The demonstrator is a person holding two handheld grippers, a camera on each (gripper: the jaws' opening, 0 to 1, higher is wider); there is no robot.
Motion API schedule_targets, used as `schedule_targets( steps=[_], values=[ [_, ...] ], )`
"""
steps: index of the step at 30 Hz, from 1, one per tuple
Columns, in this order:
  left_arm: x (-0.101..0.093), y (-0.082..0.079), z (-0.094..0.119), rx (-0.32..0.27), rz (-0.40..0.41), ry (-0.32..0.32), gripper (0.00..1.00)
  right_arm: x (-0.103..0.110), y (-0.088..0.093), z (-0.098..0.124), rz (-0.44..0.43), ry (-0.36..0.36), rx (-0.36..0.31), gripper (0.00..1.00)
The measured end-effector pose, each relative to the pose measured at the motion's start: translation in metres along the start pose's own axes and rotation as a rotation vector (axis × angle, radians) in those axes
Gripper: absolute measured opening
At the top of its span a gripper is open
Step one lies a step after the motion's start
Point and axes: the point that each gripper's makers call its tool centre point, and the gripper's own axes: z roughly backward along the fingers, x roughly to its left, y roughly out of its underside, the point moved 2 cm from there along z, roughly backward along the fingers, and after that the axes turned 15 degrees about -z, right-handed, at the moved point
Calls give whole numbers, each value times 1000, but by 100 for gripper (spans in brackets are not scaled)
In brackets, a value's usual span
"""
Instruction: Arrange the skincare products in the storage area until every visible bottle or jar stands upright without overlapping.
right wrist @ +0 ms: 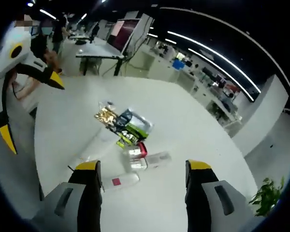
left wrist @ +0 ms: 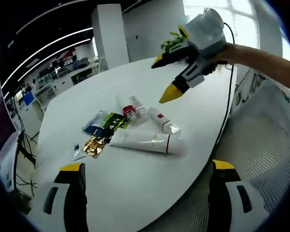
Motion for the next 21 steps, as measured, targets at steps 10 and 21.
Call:
schedule_targets(
  steps=[10,21],
  values=[
    [-2,-2,0,-16,15,19,99,-13,-22,-36,316,-65,79,56],
    [7,0,1,-13,33,-19,99,-17,-16,-73,671,-178,180,49]
  ],
)
